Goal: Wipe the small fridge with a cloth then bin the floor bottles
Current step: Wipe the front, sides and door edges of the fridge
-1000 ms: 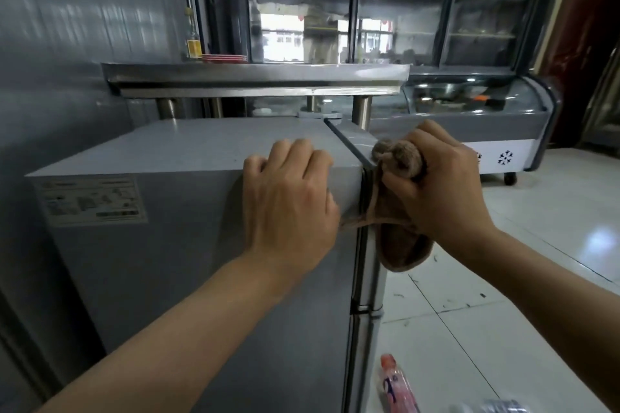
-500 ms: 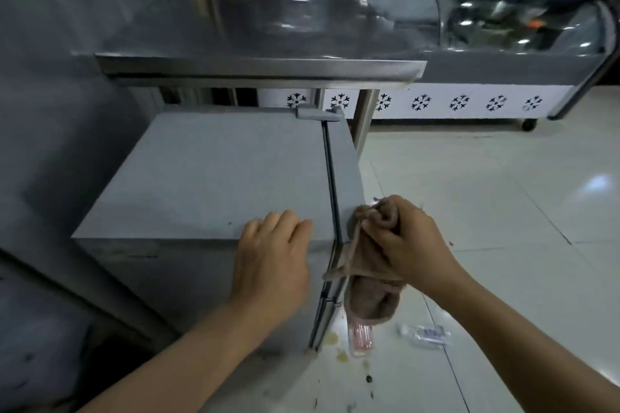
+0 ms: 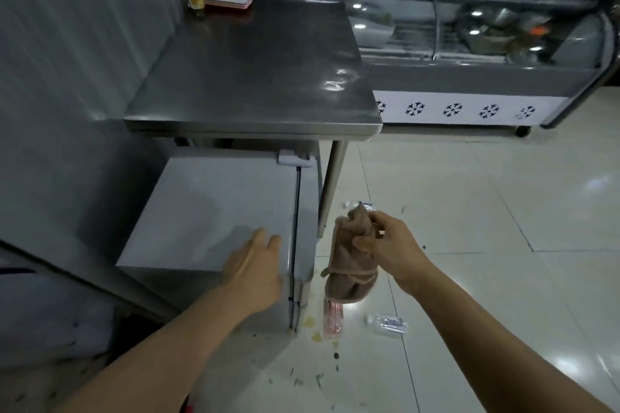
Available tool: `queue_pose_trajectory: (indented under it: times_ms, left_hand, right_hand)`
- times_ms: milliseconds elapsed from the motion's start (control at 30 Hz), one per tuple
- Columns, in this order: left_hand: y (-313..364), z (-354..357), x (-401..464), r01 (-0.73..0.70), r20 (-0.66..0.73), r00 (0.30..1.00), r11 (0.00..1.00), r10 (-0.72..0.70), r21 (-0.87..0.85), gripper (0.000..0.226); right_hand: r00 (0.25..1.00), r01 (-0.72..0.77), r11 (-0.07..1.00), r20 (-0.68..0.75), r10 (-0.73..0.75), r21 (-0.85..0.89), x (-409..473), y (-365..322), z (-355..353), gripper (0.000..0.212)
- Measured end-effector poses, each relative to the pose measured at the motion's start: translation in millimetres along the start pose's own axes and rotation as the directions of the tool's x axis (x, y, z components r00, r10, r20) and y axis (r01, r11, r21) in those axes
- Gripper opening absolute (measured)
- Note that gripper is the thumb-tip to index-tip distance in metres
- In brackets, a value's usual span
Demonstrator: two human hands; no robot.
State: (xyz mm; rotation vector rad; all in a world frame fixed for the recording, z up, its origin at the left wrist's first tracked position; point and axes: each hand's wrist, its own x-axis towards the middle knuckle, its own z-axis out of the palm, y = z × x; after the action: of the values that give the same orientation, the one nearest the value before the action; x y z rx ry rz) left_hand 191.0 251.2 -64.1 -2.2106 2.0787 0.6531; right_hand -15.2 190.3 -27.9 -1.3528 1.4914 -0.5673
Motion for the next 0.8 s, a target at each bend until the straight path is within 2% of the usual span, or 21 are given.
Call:
queue_pose_trajectory:
  times_ms: [300,433,567,700,800]
  left_hand:
    - [7,-92,27,-0.012,-0.120,0.993,0.995,-0.001,-0.103,0.064]
    - [0,-121,46,0.001,-0.082,0.997,0.988,-0.013,-0.153,0.066]
    - [2,-141,69,0.016,-0.085,0.996,0.988,-0.029,-0.153,0.060]
    - [14,-156,98,0.033,-0.147,0.988,0.991,-0.052,-0.130,0.058]
    - [26,-165,123,0.051,-0.208,0.974,0.986,-0.084,-0.158,0.057]
  right_hand:
    - [0.988,0.036,0.983,-0.143,-0.063,-0.181,17,-55,-26,0.030]
    - [0.980,0.087,0.975,-0.159,-0.121,-0.206,42,-84,-33,0.025]
    - [0.971,0.125,0.966,-0.170,-0.166,-0.227,83,-109,-42,0.027]
    - [0.961,0.169,0.952,-0.171,-0.216,-0.255,140,-135,-57,0.035]
    - [0.934,0.245,0.923,-0.185,-0.307,-0.296,192,-154,-71,0.036]
